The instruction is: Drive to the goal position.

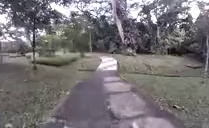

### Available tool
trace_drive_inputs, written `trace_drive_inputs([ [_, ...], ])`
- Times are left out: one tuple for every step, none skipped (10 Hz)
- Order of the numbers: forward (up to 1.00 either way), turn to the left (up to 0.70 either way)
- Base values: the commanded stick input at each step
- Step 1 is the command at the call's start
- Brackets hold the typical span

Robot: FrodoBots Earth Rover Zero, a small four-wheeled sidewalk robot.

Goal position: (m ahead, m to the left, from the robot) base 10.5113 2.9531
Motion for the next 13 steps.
trace_drive_inputs([
  [0.7, 0.0],
  [0.7, 0.0],
  [0.7, 0.0],
  [0.7, 0.0],
  [0.68, 0.0],
  [0.36, 0.0],
  [0.05, 0.0],
  [0.19, 0.0],
  [0.41, 0.0],
  [0.62, 0.0],
  [0.7, 0.0],
  [0.7, 0.0],
  [0.7, 0.0],
])
